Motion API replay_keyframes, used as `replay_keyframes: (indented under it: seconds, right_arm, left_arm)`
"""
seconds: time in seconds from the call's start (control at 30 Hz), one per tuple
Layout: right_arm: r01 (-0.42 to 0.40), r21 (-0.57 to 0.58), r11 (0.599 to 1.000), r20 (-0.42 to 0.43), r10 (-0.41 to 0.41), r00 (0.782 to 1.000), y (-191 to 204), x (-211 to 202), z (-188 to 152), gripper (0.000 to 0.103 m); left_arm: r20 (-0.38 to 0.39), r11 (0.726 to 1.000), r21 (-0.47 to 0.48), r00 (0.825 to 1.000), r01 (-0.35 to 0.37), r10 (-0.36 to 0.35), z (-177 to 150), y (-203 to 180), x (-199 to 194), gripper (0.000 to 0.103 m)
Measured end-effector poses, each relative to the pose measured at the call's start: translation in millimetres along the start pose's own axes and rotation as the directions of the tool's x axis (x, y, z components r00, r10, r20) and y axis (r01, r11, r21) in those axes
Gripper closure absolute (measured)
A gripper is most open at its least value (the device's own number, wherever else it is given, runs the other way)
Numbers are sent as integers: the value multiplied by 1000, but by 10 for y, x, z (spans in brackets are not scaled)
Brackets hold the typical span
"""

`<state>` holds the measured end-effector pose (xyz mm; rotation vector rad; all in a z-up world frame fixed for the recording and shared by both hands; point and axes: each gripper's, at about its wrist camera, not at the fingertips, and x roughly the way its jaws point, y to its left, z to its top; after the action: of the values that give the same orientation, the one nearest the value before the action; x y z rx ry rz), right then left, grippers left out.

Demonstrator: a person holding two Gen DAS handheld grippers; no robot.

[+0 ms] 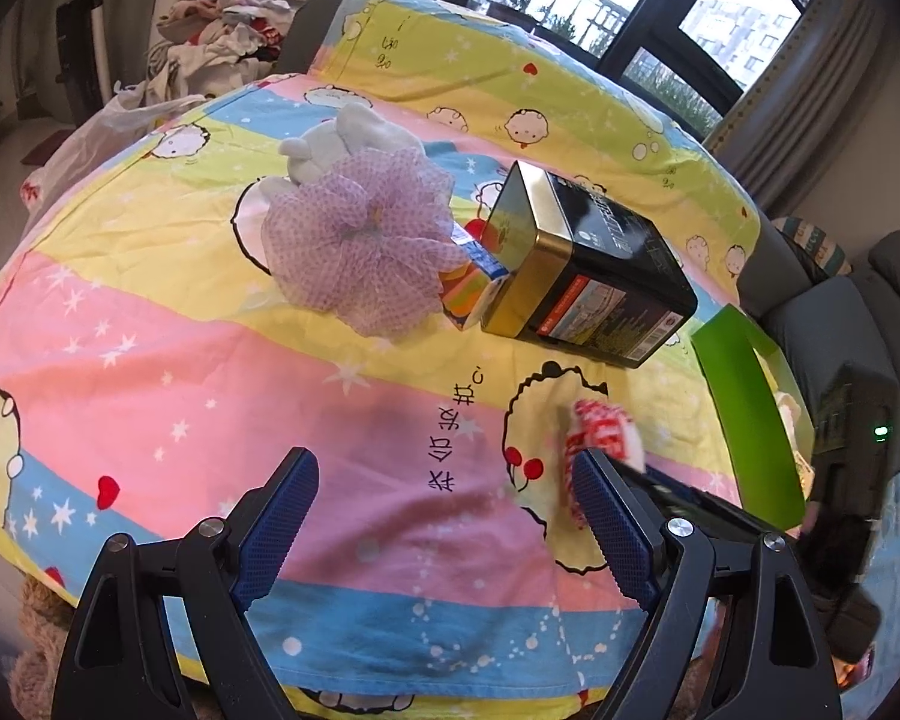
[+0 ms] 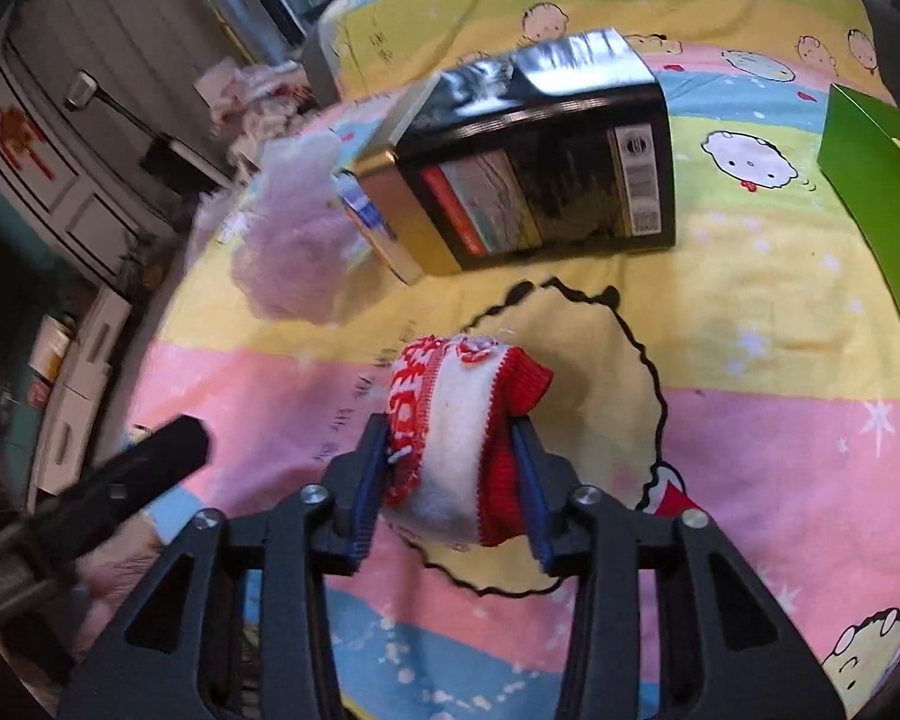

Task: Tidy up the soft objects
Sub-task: 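Lift the red-and-white knit item with the right tool and reposition it, then carry the knit item over the green box with the right tool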

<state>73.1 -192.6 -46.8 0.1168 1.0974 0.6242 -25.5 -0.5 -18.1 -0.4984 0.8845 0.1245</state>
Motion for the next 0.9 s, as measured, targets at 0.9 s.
replay_keyframes:
  seconds: [0.9]
  right_arm:
    - [-200, 222, 954, 47, 194, 980, -517, -180, 31, 53]
  left_arm:
    - [-140, 981, 102, 979, 163, -148, -316, -703, 621, 24]
